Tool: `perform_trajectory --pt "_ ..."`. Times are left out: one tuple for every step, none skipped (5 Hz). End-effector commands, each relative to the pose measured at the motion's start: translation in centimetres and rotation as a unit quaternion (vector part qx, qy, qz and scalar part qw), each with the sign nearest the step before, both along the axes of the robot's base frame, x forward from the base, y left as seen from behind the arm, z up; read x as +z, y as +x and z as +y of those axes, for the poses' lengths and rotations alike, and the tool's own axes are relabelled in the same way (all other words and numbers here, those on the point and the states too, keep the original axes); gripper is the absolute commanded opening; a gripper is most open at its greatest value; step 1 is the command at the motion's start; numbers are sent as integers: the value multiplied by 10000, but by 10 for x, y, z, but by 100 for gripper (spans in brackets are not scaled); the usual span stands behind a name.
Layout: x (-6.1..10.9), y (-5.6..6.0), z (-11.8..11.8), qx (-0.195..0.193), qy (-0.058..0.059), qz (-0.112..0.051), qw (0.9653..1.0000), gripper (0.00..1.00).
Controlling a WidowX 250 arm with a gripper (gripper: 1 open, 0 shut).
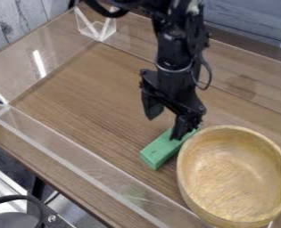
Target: Put the green block in the brown bowl
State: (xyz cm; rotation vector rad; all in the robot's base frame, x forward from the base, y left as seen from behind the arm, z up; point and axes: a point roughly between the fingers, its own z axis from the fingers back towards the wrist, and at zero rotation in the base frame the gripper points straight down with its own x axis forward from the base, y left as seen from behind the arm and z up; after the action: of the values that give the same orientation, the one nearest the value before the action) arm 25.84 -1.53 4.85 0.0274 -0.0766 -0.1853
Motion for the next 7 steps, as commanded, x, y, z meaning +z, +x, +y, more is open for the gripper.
perform_trajectory --pt "1 6 -4 -91 27 -37 9999 100" --pt "-8 4 -7 -155 64 131 9998 100" --pt "-22 0 -7 -125 90 221 9996 100" --pt "-31 -4 -6 -103 121 317 9994 100" --pt "-36 -11 -6 17 138 468 9988 100" --pt "-38 -17 -5 128 158 621 9979 100" --pt "-41 -17 -9 122 206 634 9977 0"
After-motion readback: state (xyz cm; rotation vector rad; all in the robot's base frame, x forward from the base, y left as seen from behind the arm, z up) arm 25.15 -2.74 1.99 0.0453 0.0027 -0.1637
